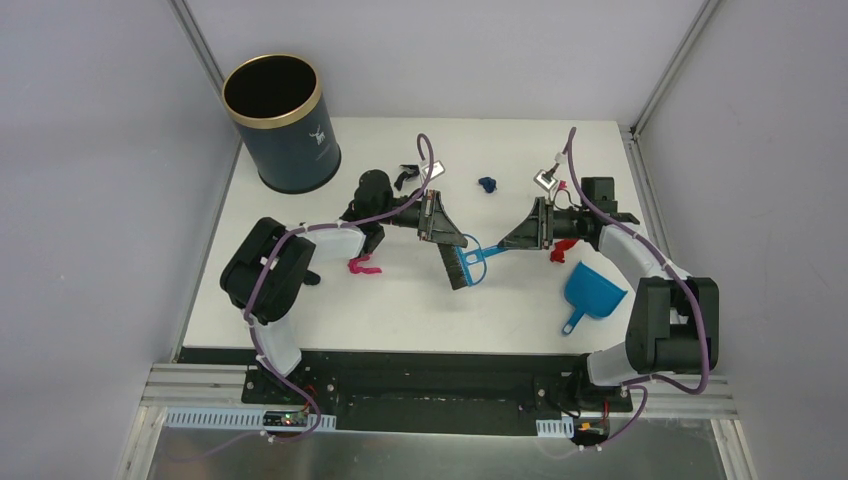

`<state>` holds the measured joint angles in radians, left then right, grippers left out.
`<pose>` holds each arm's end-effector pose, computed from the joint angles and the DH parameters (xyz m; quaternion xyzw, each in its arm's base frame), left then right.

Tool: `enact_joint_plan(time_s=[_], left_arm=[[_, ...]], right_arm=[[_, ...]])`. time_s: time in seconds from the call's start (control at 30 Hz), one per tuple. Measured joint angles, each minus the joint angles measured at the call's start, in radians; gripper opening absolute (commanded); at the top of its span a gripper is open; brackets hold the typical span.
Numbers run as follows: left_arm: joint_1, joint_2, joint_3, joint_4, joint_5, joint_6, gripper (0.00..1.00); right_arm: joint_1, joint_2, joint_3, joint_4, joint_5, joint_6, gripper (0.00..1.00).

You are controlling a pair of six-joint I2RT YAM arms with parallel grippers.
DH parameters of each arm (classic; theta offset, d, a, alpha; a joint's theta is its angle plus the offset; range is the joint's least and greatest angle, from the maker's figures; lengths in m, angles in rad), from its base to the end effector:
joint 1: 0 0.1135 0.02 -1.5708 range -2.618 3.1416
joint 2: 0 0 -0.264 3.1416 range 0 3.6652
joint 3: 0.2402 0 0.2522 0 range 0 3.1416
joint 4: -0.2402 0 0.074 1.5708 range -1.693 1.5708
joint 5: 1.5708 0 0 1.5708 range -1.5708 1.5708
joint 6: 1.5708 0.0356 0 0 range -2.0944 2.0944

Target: Sweep away the paper scraps from the table

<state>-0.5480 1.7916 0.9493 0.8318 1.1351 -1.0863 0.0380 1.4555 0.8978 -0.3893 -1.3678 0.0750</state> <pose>0.3030 -0.2228 0.2273 0.2051 0.6783 -0.6940 0.1272 0.2751 0.0454 0.2311 -0.1802 0.7412 0.6138 0.2035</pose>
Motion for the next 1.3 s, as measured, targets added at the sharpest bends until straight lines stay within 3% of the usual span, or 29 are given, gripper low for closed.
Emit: enact_joint_plan(time_s=[0.47, 0.7, 0.8, 0.9, 0.97, 1.1, 1.2, 1.3], left_arm=[[0.0, 0.006, 0.0, 0.0, 0.0, 0.0, 0.0], [0.0, 0.006, 0.0, -0.002, 0.0, 0.001, 0.0], [0.0, 0.006, 0.0, -0.002, -0.001, 0.002, 0.0], [0.0, 0.006, 0.0, -0.008, -0.001, 0.003, 0.0], [0.0, 0.006, 0.0, -0.017, -0.002, 0.007, 0.16], [0.0, 0.006, 0.0, -0.056, -0.014, 0.039, 0.44], [0.0, -0.02, -0.003, -0.158, -0.059, 0.116, 0.55], [-0.001, -0.122, -0.006, -0.352, -0.135, 0.274, 0.56]], right_arm=[[0.018, 0.0, 0.0, 0.039, -0.013, 0.039, 0.35], [0.023, 0.013, 0.013, -0.047, -0.027, -0.027, 0.32], [0.026, 0.021, 0.017, -0.075, -0.028, -0.051, 0.24], [0.028, 0.028, 0.018, -0.094, -0.028, -0.068, 0.08], [0.028, 0.032, 0.019, -0.104, -0.033, -0.079, 0.0], [0.028, 0.046, 0.051, -0.169, -0.028, -0.131, 0.0], [0.014, 0.061, 0.111, -0.267, 0.013, -0.211, 0.0], [-0.043, 0.063, 0.166, -0.341, 0.061, -0.264, 0.0]])
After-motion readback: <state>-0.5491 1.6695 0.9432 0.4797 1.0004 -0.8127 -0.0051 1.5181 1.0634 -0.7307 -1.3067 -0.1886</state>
